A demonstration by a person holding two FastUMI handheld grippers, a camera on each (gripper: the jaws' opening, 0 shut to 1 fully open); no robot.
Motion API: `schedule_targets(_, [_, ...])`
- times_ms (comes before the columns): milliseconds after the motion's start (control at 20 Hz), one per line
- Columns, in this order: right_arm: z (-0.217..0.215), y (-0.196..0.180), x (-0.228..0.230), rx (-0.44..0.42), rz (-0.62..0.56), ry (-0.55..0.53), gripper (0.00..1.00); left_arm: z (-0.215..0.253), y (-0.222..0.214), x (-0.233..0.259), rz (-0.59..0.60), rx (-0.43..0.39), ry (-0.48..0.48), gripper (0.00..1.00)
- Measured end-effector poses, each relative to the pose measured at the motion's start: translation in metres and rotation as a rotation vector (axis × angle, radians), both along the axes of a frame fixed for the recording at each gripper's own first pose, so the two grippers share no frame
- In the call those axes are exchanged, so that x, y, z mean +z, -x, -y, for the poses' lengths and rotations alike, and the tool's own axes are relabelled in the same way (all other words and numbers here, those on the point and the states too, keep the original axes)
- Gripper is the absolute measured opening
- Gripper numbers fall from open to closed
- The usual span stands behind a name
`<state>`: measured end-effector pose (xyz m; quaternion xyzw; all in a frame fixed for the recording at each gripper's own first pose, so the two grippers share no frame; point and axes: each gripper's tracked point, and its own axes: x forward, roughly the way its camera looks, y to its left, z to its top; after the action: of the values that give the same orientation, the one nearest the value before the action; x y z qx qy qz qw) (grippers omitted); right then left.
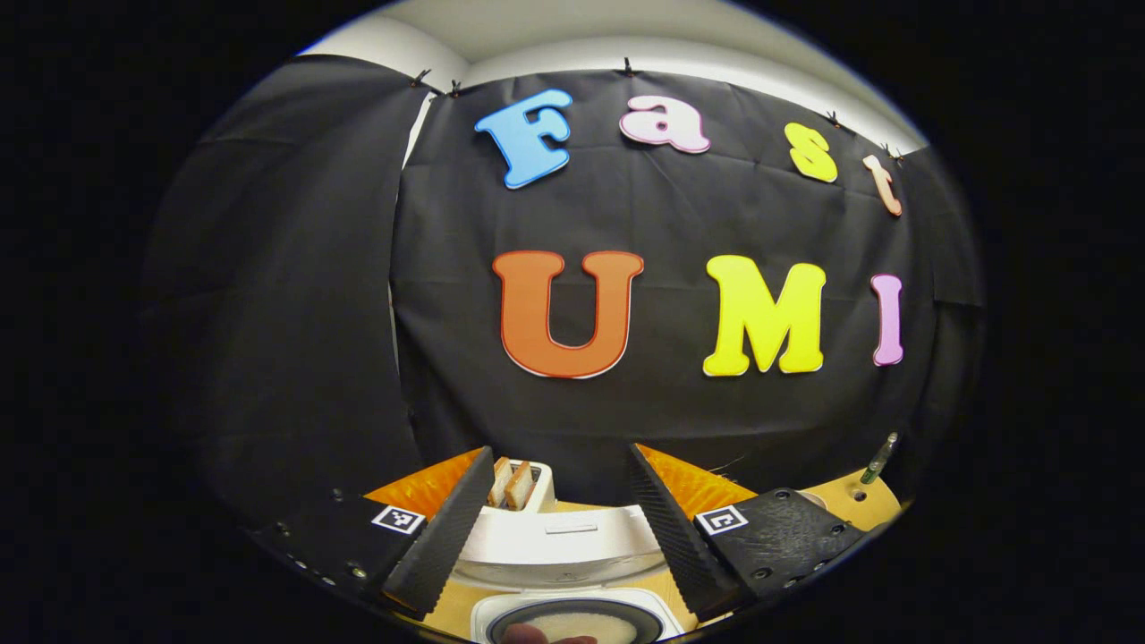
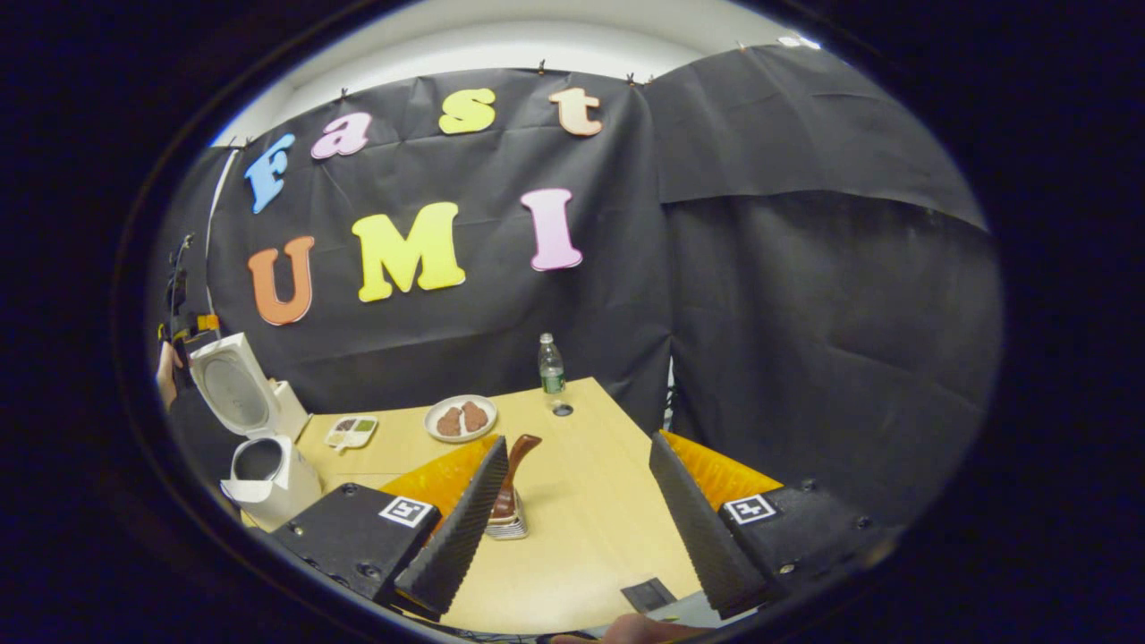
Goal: Close the left gripper, press the button to open the rice cooker; take a wooden spoon from the chopstick holder with the right hand, scoop a spoonful of rice and pour it into the rice cooker, then put the wooden spoon back into the chopstick holder.
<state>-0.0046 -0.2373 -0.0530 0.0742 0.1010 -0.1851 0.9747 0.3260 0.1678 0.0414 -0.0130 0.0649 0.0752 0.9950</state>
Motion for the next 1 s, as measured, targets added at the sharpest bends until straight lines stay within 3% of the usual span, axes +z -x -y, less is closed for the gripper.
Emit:
schedule_targets(350, [-0.026,-0.017,0.005,0.047,0.001,-0.001,1.00,0.001,-0.007,-0.028,-0.136,-0.042,0.034,0.97])
schedule_targets(500, [-0.040,-0.030,0.005,0.095,-0.002,-0.006,1.00,0.007,0.010,-0.032,-0.183,-0.063,0.054,0.97])
schedule_targets(700, [-0.060,-0.043,0.003,0.172,-0.020,0.006,1.00,0.021,0.045,-0.047,-0.251,-0.080,0.075,0.98])
schedule_targets(1000, [-0.075,-0.053,-0.003,0.249,-0.044,0.005,1.00,0.052,0.129,-0.130,-0.456,-0.120,0.163,0.96])
